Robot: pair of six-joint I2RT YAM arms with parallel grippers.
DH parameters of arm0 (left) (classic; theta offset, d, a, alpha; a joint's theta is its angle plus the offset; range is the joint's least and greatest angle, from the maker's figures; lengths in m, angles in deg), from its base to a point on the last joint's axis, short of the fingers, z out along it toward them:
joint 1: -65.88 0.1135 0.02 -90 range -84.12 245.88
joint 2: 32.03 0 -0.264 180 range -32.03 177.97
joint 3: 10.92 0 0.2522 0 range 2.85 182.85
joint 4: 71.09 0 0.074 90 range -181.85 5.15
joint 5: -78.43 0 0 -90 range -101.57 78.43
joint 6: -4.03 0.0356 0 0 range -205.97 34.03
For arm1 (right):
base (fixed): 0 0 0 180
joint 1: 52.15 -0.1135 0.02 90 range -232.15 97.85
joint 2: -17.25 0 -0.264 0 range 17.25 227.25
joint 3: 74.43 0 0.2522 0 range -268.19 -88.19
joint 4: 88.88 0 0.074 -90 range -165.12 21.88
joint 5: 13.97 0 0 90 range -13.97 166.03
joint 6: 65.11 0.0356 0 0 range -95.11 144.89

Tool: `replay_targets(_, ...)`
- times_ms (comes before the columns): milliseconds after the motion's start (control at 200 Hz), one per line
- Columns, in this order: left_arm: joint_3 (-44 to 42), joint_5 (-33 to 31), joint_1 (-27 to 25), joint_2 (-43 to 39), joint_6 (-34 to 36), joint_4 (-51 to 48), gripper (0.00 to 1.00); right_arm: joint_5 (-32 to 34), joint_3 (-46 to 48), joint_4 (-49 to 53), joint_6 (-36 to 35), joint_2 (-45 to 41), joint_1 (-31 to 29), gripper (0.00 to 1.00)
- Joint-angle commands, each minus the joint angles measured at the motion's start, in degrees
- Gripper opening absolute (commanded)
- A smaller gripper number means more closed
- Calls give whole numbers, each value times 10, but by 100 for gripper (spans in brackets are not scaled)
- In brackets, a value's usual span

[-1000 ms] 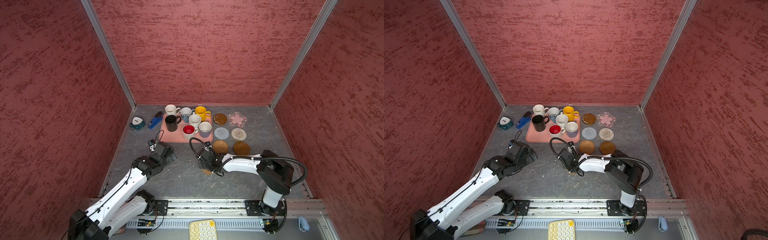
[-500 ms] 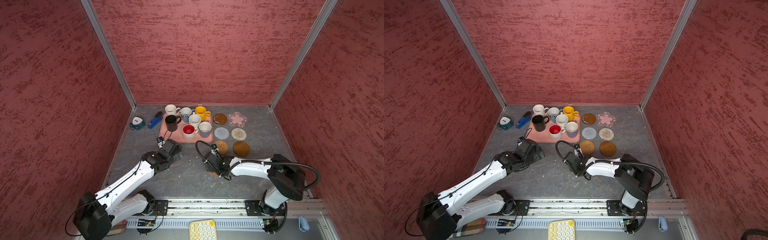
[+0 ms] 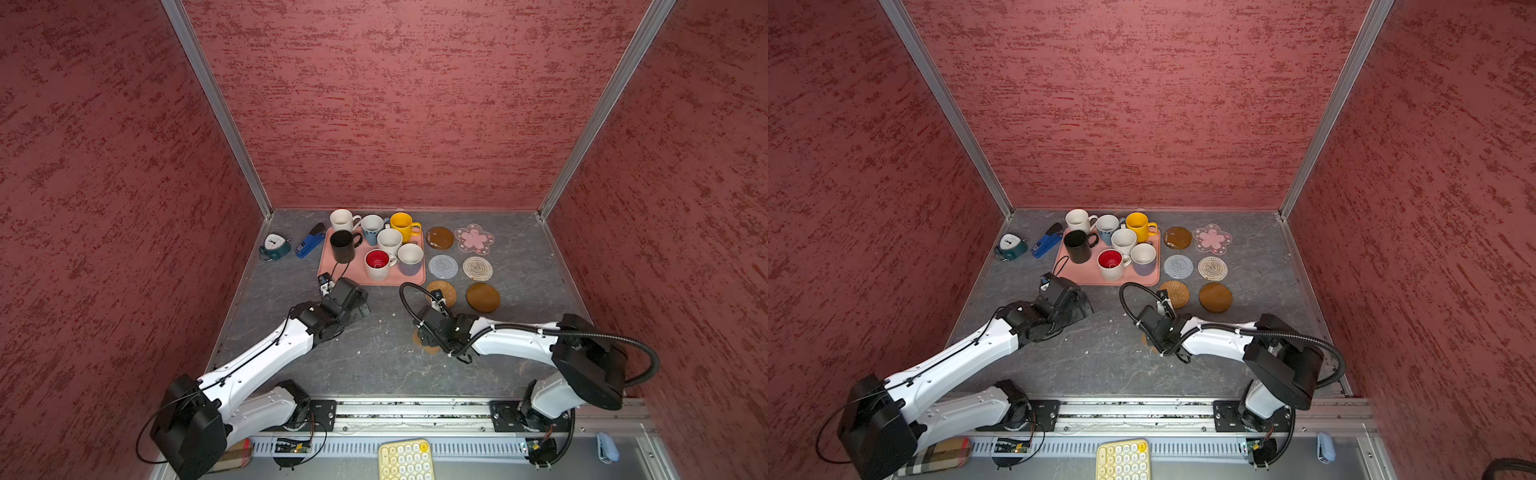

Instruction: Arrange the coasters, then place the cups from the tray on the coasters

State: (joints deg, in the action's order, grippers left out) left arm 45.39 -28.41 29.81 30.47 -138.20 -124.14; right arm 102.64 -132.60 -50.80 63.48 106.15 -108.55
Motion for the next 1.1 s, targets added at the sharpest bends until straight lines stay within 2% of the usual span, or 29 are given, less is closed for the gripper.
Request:
replay_targets(0,6,-11,-4,-10,-4,9,100,16,-9,20,8,-18,3,99)
replay_targets(301,-6,-28,-1,-51,4,-12,100,34,-79,50,28,-8,-17,98)
replay_targets(566,-46,-11,19,-103,9,-16,100,40,-130,59,47,76,-46,99)
replay_targets(872,-73,-1,23,-126,4,-25,100,25,-145,54,42,126,-48,99)
replay_targets(1097,-80,-3,27,-141,4,-22,100,25,-130,61,36,124,-49,99)
